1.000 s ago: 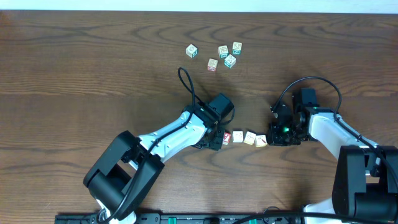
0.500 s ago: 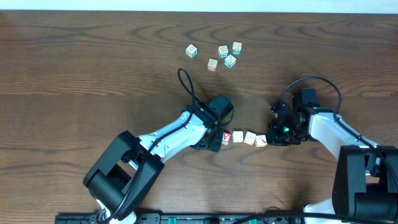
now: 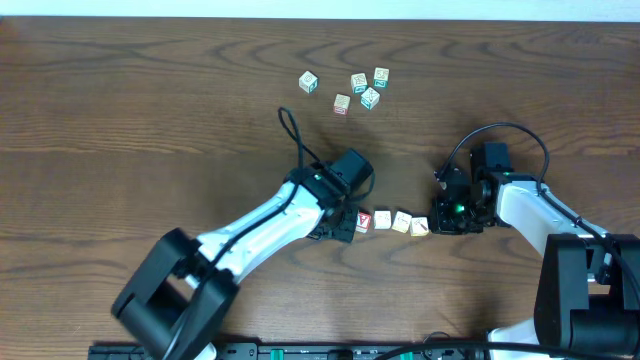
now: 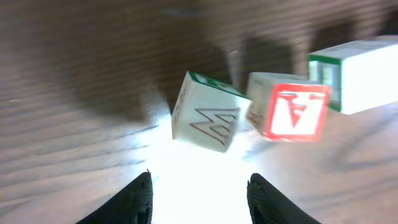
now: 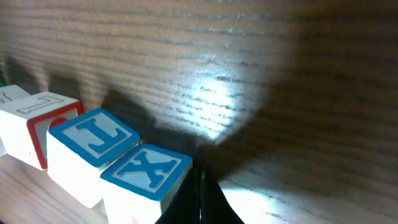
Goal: Lift 5 blocks
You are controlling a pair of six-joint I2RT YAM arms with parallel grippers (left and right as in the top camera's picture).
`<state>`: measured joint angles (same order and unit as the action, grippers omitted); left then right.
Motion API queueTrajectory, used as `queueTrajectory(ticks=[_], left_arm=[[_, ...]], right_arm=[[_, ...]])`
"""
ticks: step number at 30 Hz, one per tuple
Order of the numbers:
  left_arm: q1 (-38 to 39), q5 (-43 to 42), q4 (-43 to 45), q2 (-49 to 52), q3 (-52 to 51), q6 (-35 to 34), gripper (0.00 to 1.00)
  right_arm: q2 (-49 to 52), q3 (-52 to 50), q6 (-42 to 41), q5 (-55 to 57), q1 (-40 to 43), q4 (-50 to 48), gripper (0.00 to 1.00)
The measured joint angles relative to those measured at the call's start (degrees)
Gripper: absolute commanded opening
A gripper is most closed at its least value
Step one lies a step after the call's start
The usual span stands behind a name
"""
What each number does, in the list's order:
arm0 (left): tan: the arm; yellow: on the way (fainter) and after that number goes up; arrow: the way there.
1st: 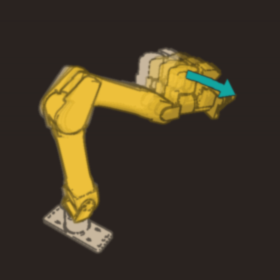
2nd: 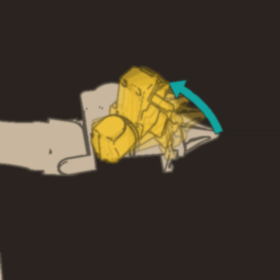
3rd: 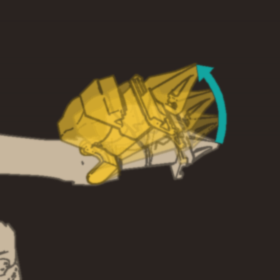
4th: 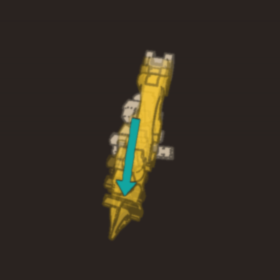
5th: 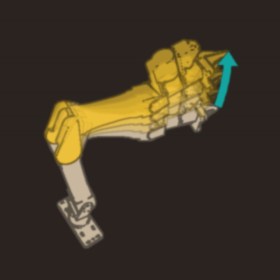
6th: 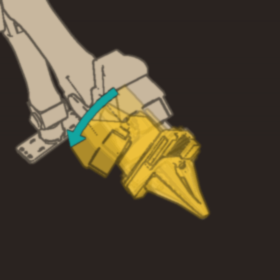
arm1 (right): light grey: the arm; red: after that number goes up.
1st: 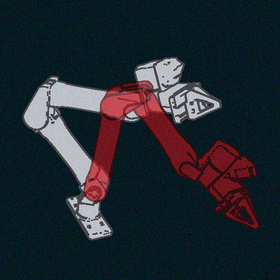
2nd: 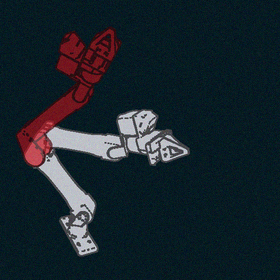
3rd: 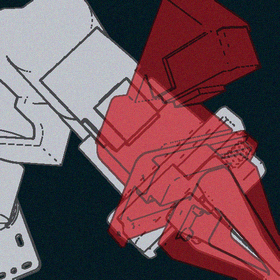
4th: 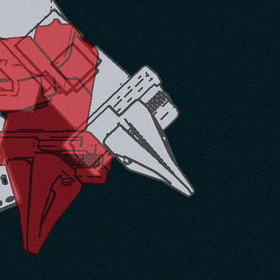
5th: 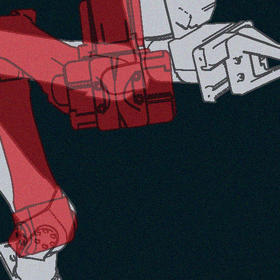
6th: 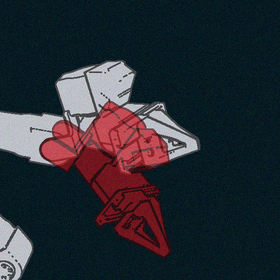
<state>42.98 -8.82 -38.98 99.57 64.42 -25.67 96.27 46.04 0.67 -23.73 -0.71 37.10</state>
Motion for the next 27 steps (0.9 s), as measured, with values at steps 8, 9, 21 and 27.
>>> queueTrajectory(ticks=[8,9,21,27], left_arm=[[-0.02,2.34,-1.55,-2.67,0.00,0.31,0.51],[-0.02,2.67,-1.55,-2.67,0.00,0.42,0.51],[-0.02,10.73,-1.36,-2.67,0.00,1.73,0.59],[-0.44,12.63,-0.61,-2.67,-0.02,1.97,0.60]], right_arm=[[0.39,-0.04,-0.72,-1.57,0.00,0.57,0.01],[0.44,-0.04,-0.96,-1.64,0.00,0.59,0.01],[0.55,-0.26,-3.28,-2.86,0.00,0.20,0.01],[0.66,-0.48,-4.59,-3.98,0.00,-2.01,0.01]])
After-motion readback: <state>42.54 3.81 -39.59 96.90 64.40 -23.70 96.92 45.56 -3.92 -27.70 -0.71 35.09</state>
